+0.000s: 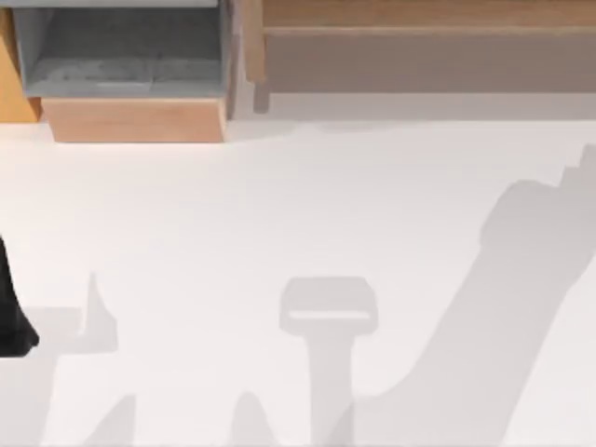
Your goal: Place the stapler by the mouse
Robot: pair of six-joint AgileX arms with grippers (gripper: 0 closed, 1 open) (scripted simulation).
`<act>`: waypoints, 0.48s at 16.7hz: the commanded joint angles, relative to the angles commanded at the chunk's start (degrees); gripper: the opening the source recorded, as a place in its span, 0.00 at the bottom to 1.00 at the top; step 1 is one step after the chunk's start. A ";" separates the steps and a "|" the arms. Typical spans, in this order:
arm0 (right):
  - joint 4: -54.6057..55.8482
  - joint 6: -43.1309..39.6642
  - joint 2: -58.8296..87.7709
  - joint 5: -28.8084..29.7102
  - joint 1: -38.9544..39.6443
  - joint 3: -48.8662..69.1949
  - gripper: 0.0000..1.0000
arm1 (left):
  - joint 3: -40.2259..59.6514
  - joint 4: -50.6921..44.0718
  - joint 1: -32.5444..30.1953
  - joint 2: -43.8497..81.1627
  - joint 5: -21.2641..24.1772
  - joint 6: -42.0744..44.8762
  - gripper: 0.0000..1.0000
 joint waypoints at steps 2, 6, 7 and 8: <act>-1.38 -0.01 0.03 -0.33 0.38 -0.53 0.00 | 0.00 0.00 0.00 0.00 0.00 0.00 1.00; -3.80 0.04 0.21 -0.63 0.84 -2.09 0.00 | 0.00 0.00 0.00 0.00 0.00 0.00 1.00; -4.11 0.06 0.23 -0.61 0.87 -2.50 0.00 | 0.00 0.00 0.00 0.00 0.00 0.00 1.00; -4.23 0.08 0.21 -0.55 0.87 -2.89 0.00 | 0.00 0.00 0.00 0.00 0.00 0.00 1.00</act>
